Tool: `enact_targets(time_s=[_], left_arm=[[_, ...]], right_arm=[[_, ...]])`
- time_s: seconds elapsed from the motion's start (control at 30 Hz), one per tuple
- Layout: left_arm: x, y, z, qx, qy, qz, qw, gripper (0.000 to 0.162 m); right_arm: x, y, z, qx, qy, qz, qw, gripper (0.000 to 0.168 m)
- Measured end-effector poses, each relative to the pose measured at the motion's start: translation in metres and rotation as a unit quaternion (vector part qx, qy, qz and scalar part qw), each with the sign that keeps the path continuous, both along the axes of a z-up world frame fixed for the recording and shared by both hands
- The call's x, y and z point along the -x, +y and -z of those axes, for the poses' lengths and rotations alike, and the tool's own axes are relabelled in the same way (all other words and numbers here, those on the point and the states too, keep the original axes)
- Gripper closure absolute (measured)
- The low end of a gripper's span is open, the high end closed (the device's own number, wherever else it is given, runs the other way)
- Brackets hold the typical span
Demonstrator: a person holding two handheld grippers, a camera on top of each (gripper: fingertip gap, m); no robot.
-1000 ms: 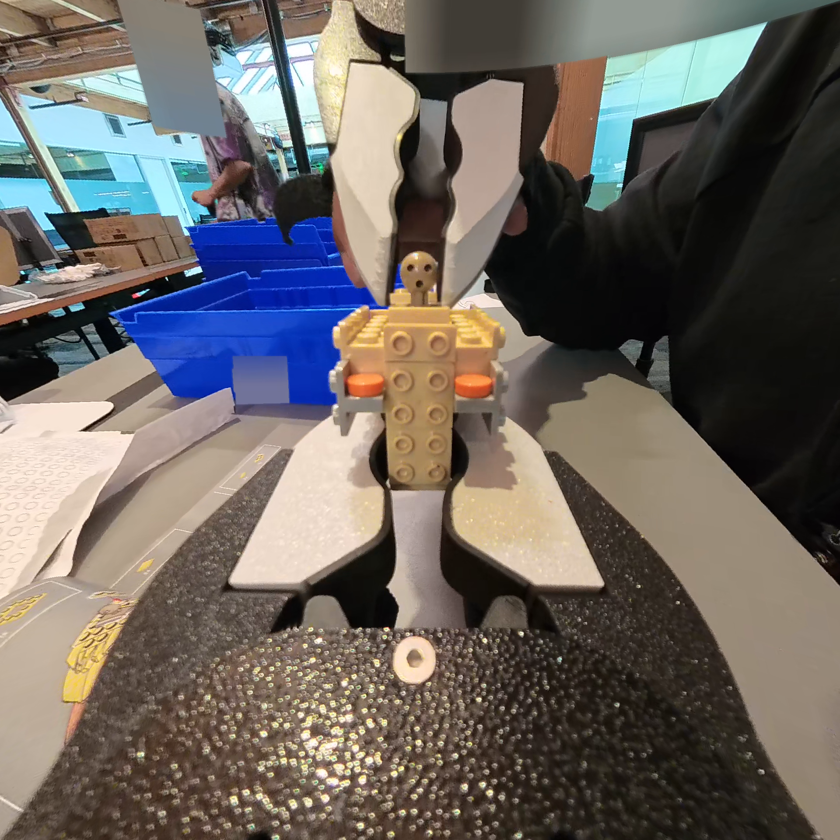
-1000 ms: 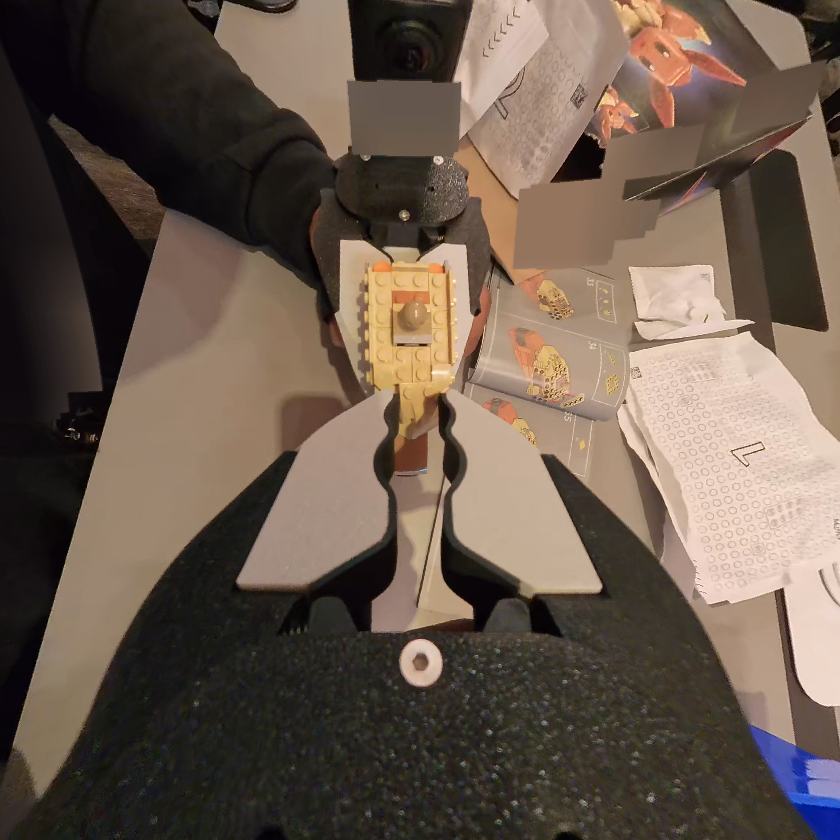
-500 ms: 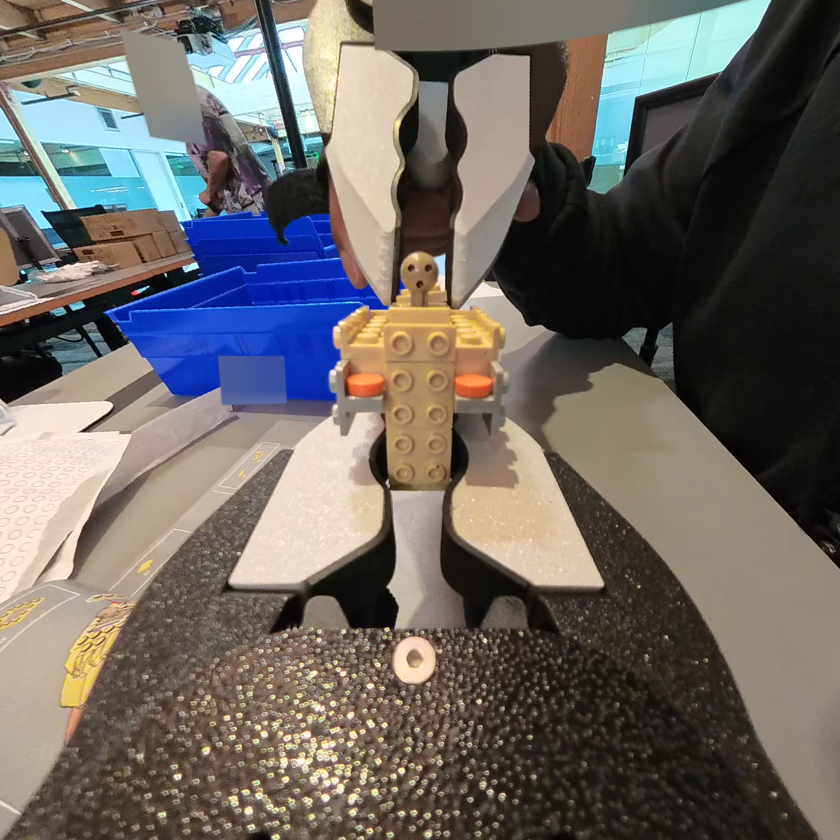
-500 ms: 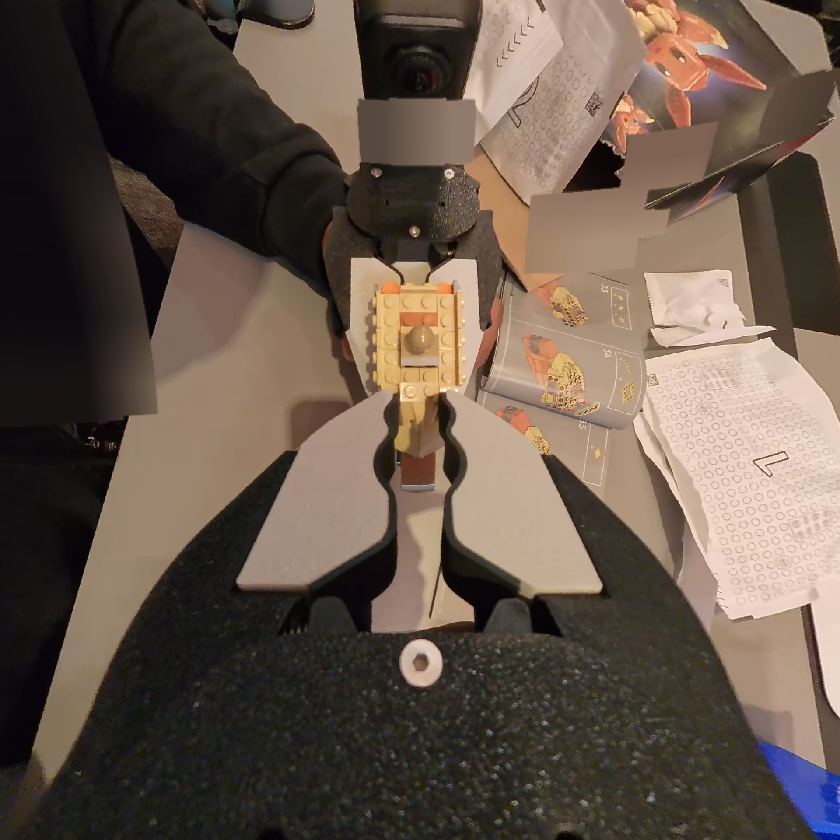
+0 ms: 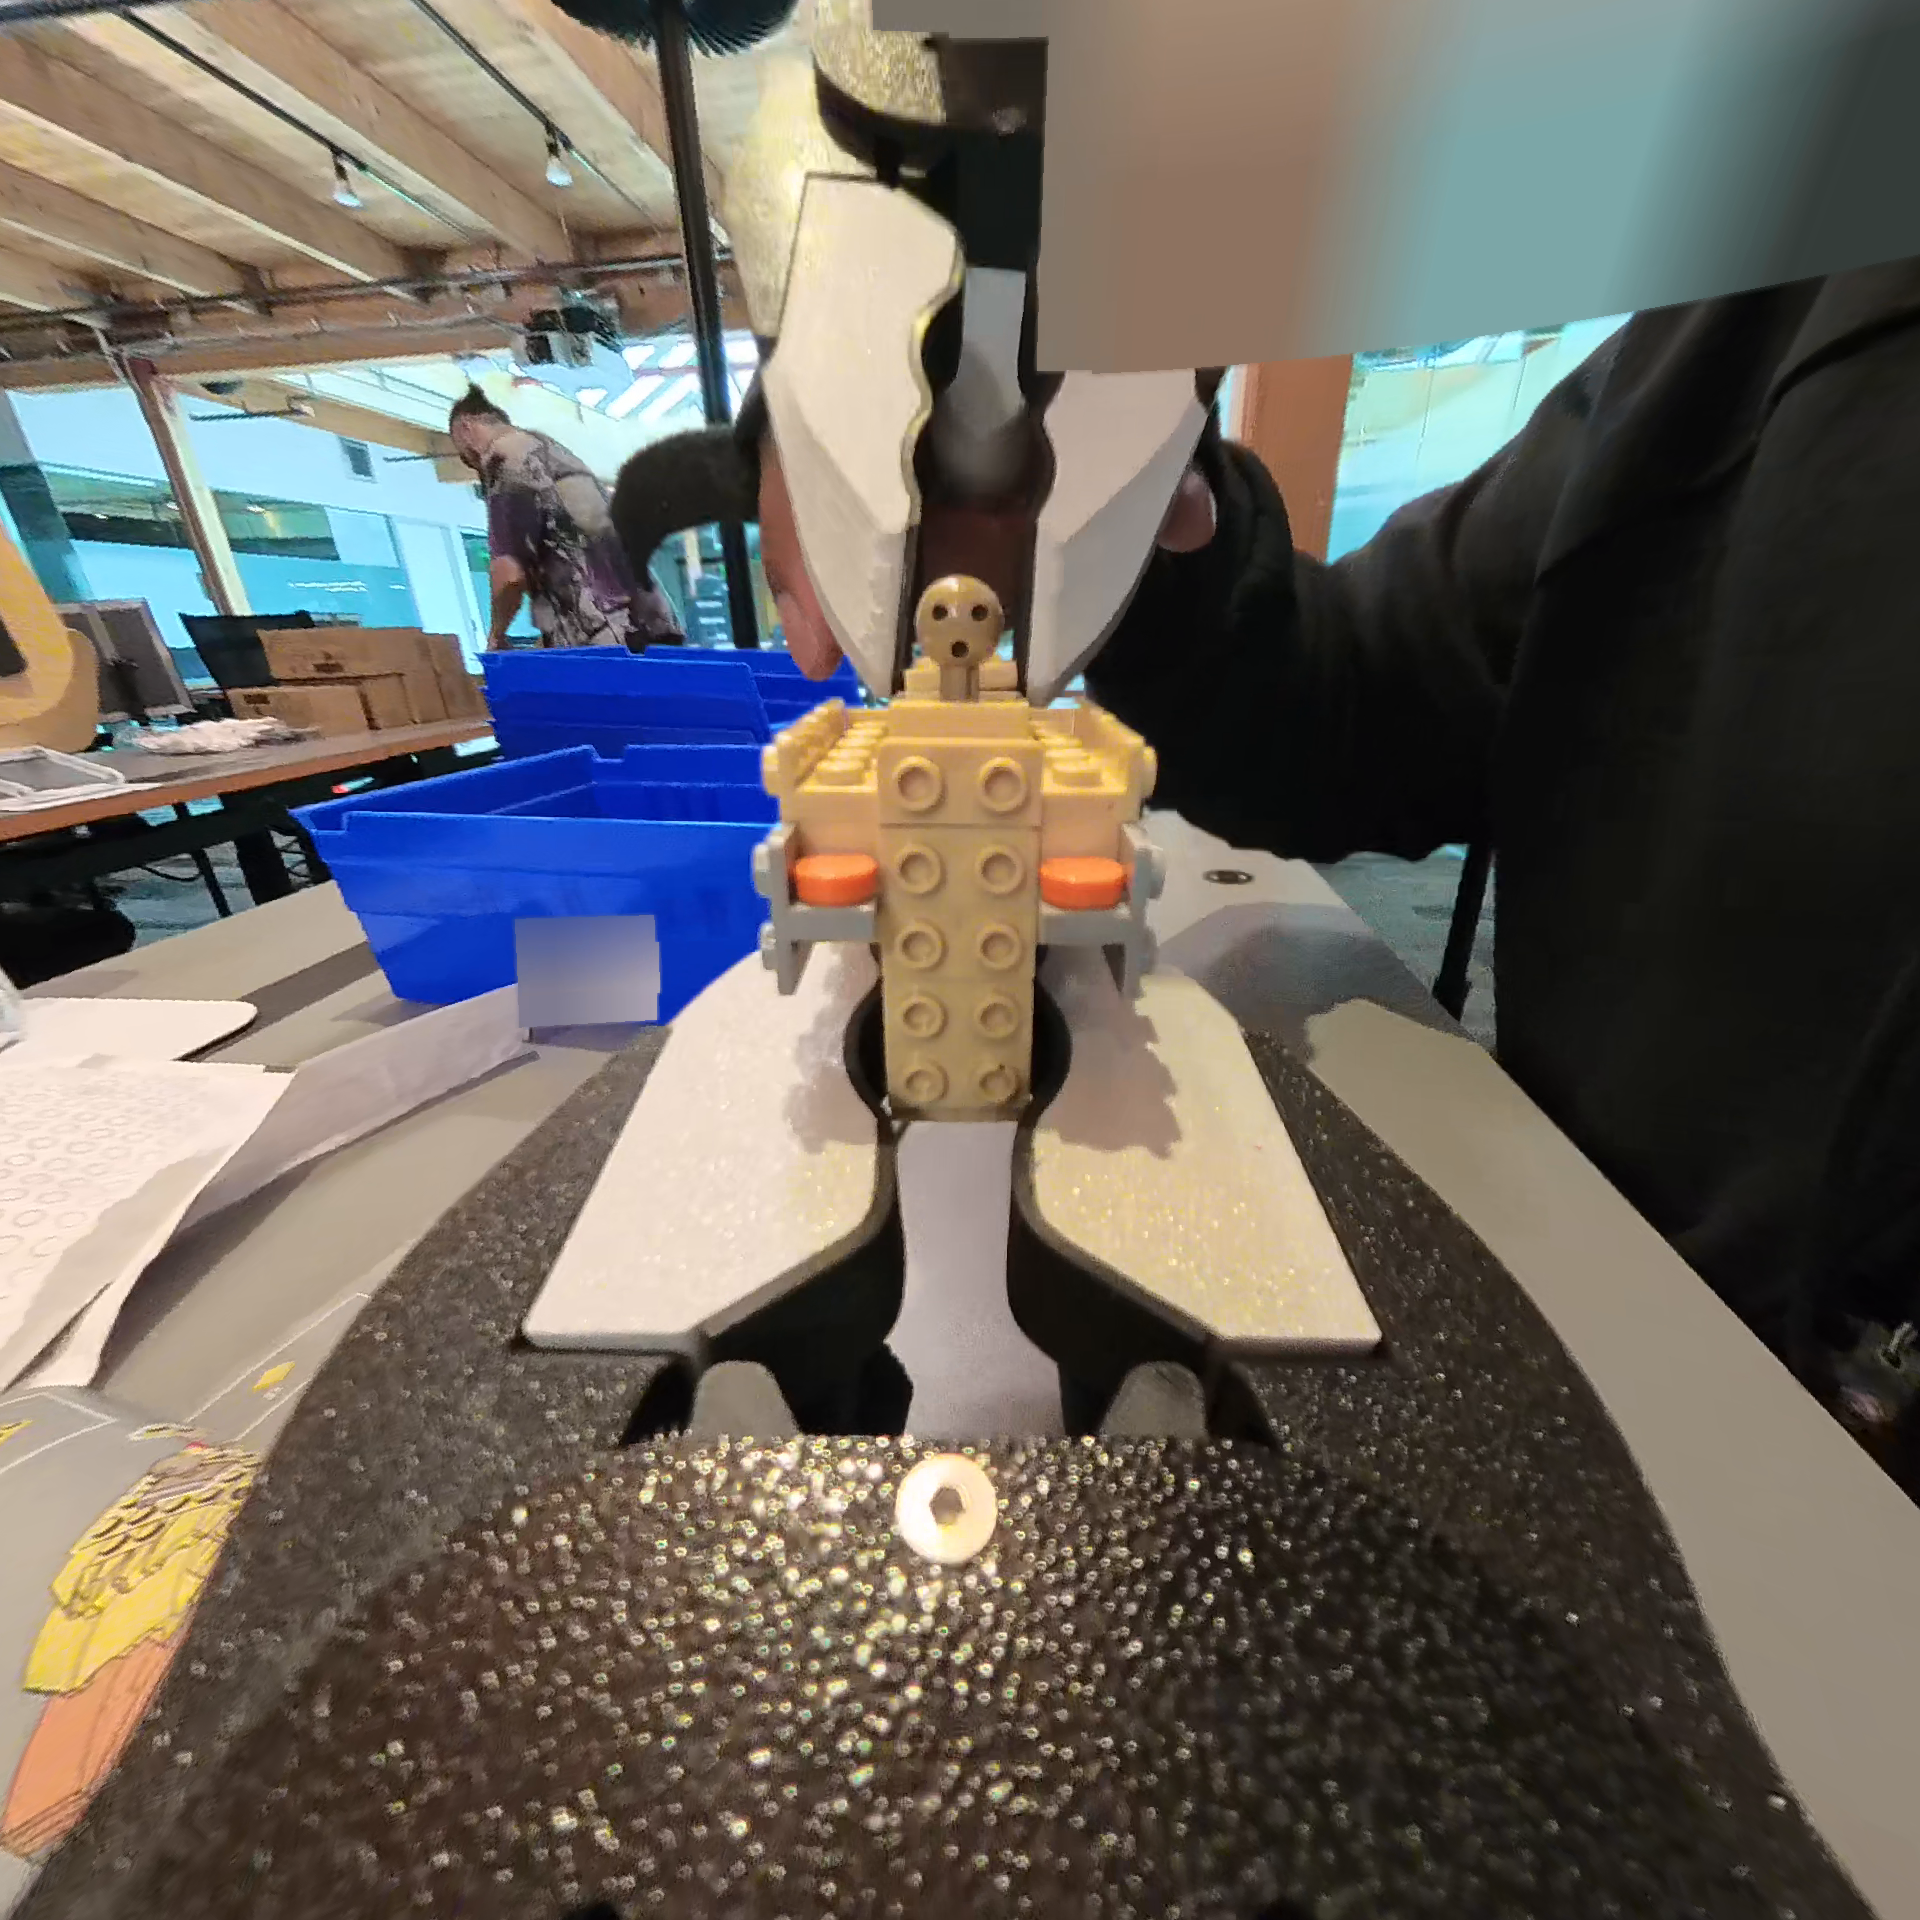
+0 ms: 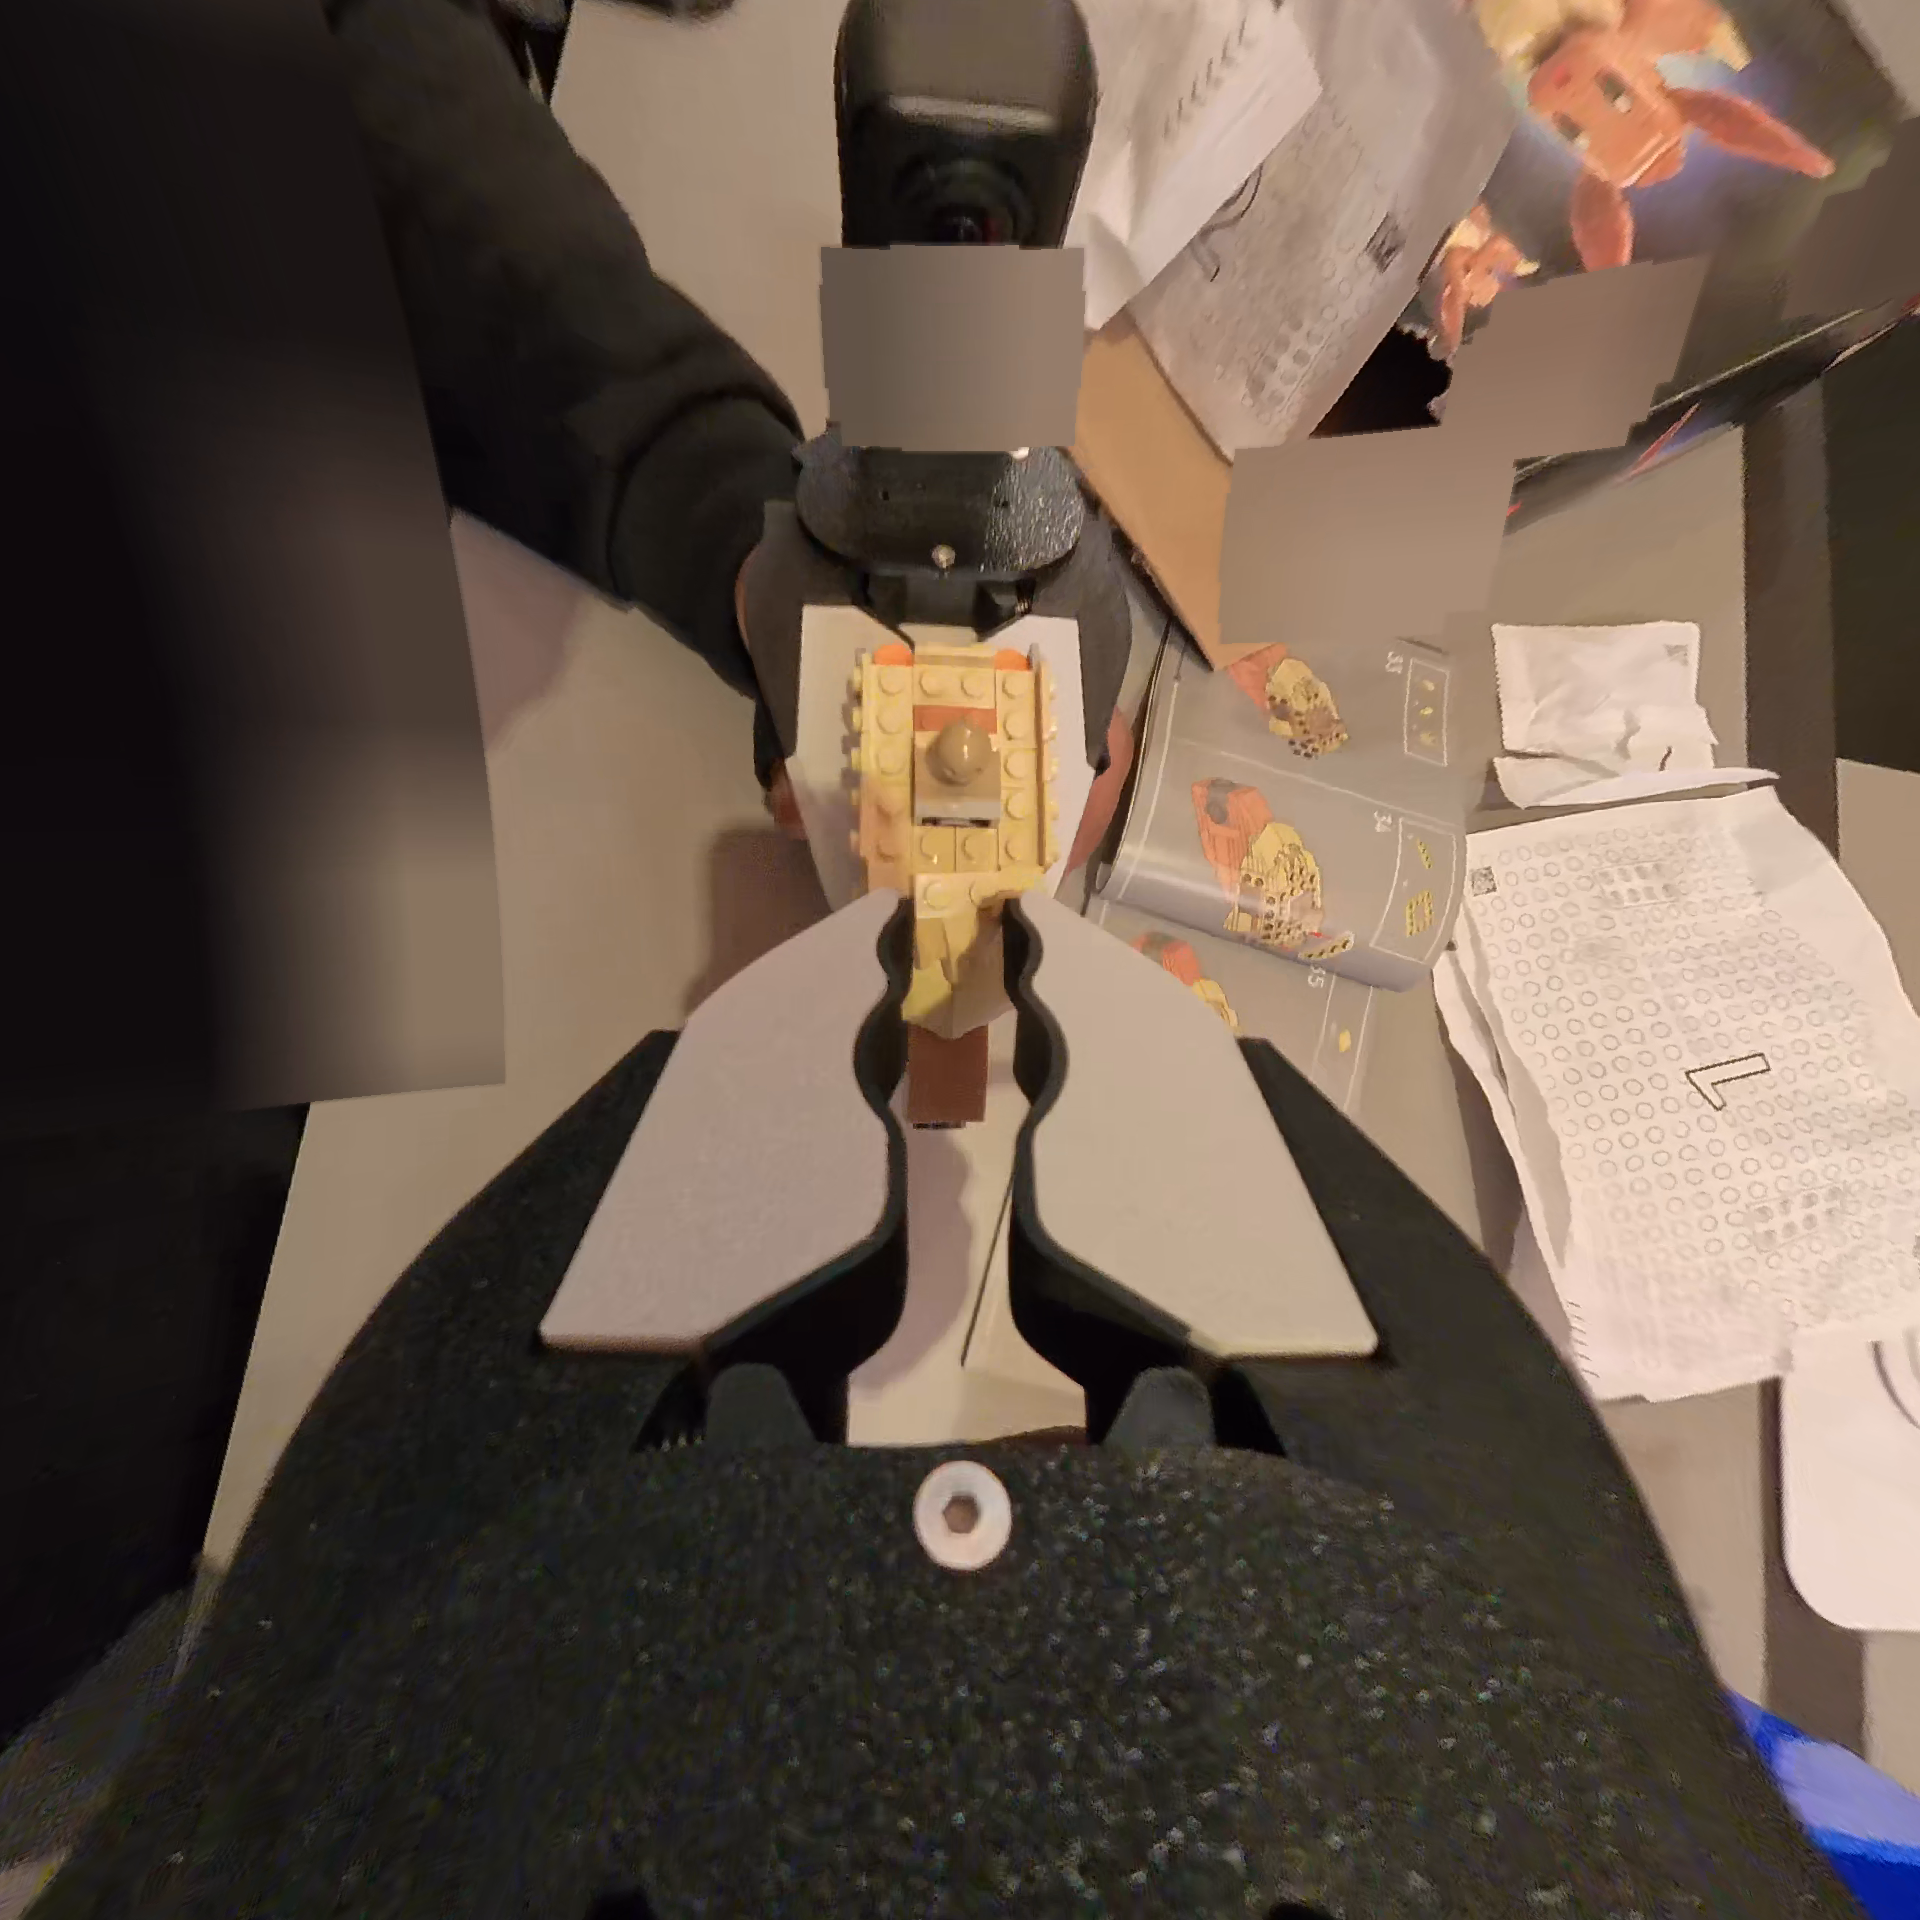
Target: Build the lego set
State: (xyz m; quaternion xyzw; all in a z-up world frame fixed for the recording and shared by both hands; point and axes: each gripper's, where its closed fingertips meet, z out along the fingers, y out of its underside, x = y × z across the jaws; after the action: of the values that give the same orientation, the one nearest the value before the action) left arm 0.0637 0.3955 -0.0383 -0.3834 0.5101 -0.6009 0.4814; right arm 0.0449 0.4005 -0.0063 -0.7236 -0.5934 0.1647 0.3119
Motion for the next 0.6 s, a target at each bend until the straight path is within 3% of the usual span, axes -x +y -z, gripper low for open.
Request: enact_targets(time_s=[0.23,0.6], left_arm=[[0.003,0.007,-0.009,0.039,-0.035,-0.016,0.998,0.144],[0.002,0.005,-0.008,0.032,-0.031,-0.02,0.999,0.144]], right_arm=[[-0.002,0.007,-0.003,0.013,-0.097,-0.01,0.995,0.152],[0.003,0.009,-0.007,0.012,-0.119,-0.005,0.993,0.152]])
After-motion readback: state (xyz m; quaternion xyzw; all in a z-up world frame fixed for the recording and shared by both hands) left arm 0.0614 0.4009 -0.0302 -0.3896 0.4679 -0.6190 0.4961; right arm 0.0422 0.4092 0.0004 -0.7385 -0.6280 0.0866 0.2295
